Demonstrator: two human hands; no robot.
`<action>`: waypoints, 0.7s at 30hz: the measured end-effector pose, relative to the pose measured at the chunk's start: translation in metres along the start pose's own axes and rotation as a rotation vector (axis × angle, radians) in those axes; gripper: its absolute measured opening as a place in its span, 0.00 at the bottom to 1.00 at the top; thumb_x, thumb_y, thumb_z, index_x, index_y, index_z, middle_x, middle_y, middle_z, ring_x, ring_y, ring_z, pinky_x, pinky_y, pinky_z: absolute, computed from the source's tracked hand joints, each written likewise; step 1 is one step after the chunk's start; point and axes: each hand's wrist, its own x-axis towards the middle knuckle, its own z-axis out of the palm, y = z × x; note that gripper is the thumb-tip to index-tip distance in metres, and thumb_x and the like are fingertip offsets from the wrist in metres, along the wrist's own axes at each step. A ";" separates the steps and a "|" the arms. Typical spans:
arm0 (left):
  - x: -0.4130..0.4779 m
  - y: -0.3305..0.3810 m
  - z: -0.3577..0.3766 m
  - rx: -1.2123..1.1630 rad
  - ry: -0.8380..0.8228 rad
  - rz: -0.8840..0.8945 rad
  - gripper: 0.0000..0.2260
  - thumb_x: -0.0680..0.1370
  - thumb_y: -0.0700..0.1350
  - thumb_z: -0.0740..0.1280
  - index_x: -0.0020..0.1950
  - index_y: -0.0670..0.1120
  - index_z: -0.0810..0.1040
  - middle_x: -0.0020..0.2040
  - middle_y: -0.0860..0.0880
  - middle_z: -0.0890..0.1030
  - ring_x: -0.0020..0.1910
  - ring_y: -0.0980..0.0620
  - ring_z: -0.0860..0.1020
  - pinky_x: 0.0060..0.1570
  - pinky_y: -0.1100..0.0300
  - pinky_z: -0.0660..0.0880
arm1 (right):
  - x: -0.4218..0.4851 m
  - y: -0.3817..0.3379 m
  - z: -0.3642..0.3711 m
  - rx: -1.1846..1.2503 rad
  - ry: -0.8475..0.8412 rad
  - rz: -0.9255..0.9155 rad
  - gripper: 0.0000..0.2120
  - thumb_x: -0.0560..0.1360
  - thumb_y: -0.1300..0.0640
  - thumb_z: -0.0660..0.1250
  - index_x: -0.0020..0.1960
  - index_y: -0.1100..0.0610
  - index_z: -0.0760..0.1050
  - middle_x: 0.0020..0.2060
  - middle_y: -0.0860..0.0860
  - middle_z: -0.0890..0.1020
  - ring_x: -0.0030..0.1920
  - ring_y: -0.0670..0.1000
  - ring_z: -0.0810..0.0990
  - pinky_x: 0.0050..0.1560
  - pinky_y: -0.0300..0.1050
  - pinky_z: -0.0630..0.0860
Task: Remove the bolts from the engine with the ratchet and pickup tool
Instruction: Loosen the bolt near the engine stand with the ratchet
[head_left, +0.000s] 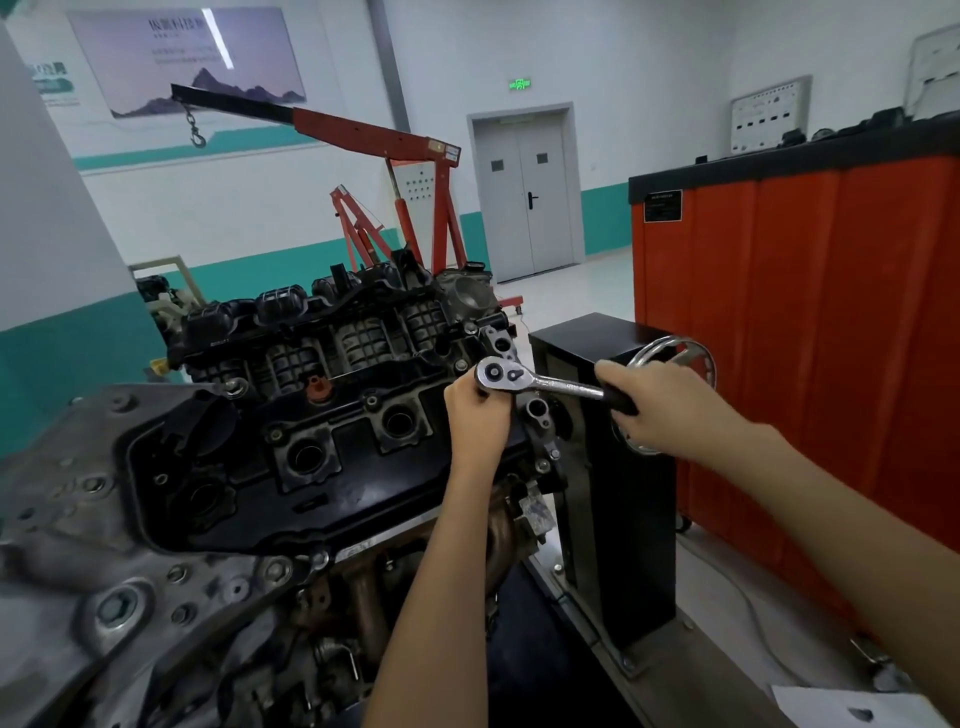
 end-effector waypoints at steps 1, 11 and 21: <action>0.000 -0.001 0.000 0.002 -0.009 0.006 0.23 0.73 0.29 0.61 0.26 0.54 0.71 0.25 0.58 0.71 0.27 0.62 0.66 0.28 0.71 0.63 | -0.012 -0.009 0.011 0.120 0.009 0.060 0.08 0.74 0.59 0.65 0.50 0.54 0.68 0.30 0.45 0.69 0.31 0.51 0.74 0.32 0.42 0.67; 0.005 -0.008 0.003 -0.064 -0.012 -0.064 0.22 0.73 0.34 0.65 0.24 0.54 0.65 0.23 0.59 0.63 0.32 0.57 0.59 0.37 0.58 0.61 | -0.054 -0.131 0.073 1.070 0.030 0.424 0.14 0.73 0.65 0.64 0.56 0.52 0.72 0.33 0.52 0.76 0.30 0.43 0.75 0.31 0.41 0.74; 0.006 -0.004 0.002 0.012 -0.036 0.002 0.27 0.77 0.33 0.64 0.22 0.55 0.65 0.22 0.57 0.65 0.25 0.60 0.61 0.30 0.66 0.59 | -0.020 -0.018 0.019 0.239 -0.082 0.052 0.08 0.74 0.60 0.64 0.48 0.51 0.66 0.33 0.50 0.75 0.33 0.53 0.77 0.36 0.50 0.77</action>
